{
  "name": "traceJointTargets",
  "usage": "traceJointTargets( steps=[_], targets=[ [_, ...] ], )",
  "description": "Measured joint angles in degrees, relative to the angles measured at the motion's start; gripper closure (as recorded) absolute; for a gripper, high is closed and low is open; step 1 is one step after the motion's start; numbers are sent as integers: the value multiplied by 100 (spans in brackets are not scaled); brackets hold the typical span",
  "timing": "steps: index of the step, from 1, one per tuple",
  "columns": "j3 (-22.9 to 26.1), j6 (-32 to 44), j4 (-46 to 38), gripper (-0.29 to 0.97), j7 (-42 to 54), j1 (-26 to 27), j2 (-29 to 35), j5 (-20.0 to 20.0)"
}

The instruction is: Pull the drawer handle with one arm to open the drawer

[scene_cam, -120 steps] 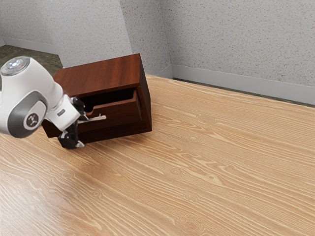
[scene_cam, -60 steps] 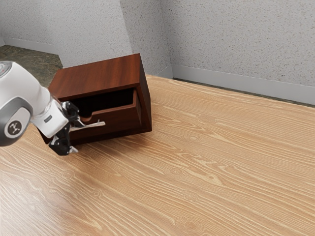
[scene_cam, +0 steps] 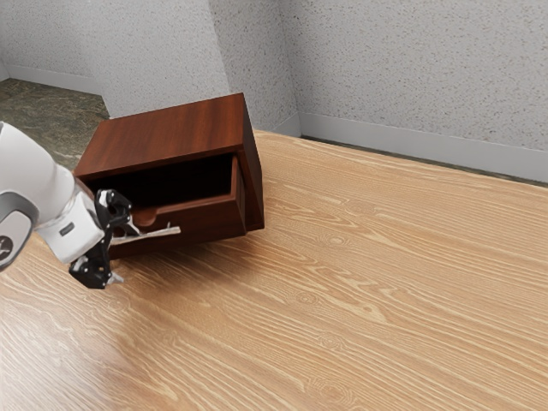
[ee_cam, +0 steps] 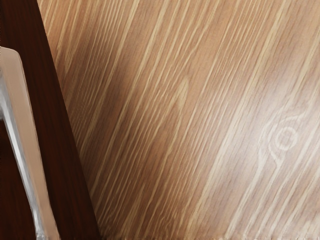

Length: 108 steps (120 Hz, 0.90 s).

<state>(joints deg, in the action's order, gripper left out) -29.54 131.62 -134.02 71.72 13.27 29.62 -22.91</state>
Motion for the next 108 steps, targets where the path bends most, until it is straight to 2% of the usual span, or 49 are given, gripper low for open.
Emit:
traceJointTargets(
  steps=[13,66,78,94,108],
  targets=[
    [84,-54,-69,4,-19,-92,107,-65],
    [1113,-460,84,0,-75,-1041,499,-132],
    [1184,-747,445,0,-135,-1082,475,-71],
    [1312,-1379,1013,0,-291,-1091,385,215],
    [1529,-2132,2038,0,-520,-1046,-313,520]
  ],
)
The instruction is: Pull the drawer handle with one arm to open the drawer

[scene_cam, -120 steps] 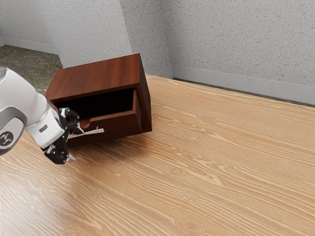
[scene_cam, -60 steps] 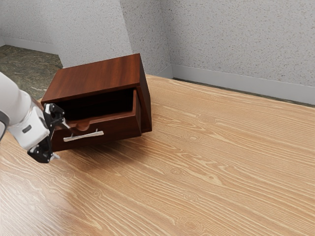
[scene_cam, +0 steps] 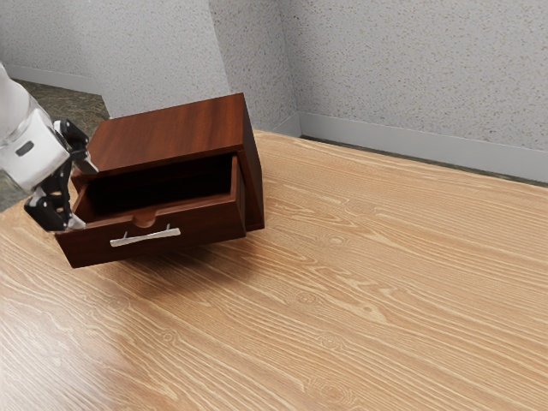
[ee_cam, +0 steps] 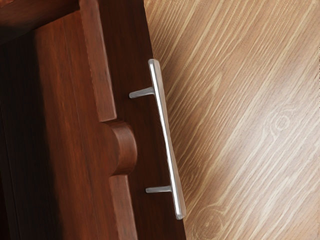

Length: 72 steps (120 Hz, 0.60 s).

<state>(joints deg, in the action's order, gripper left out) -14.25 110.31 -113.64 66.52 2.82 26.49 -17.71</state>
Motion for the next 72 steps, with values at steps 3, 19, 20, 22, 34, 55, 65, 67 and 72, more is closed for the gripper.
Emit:
traceJointTargets(
  steps=[3,19,20,22,34,55,65,67,72],
  targets=[
    [47,-160,239,0,-61,7,-189,77],
    [130,-864,908,0,-517,101,-727,485],
    [131,-895,918,0,-546,105,-735,506],
    [135,-955,935,0,-602,112,-747,544],
    [267,-1235,980,0,-916,126,-774,721],
    [327,-1491,990,0,-1389,135,-779,846],
    [328,-1554,990,0,-1572,174,-782,869],
    [328,-1564,990,0,-1606,186,-784,872],
    [327,-1586,988,0,-1686,204,-786,878]
  ],
)
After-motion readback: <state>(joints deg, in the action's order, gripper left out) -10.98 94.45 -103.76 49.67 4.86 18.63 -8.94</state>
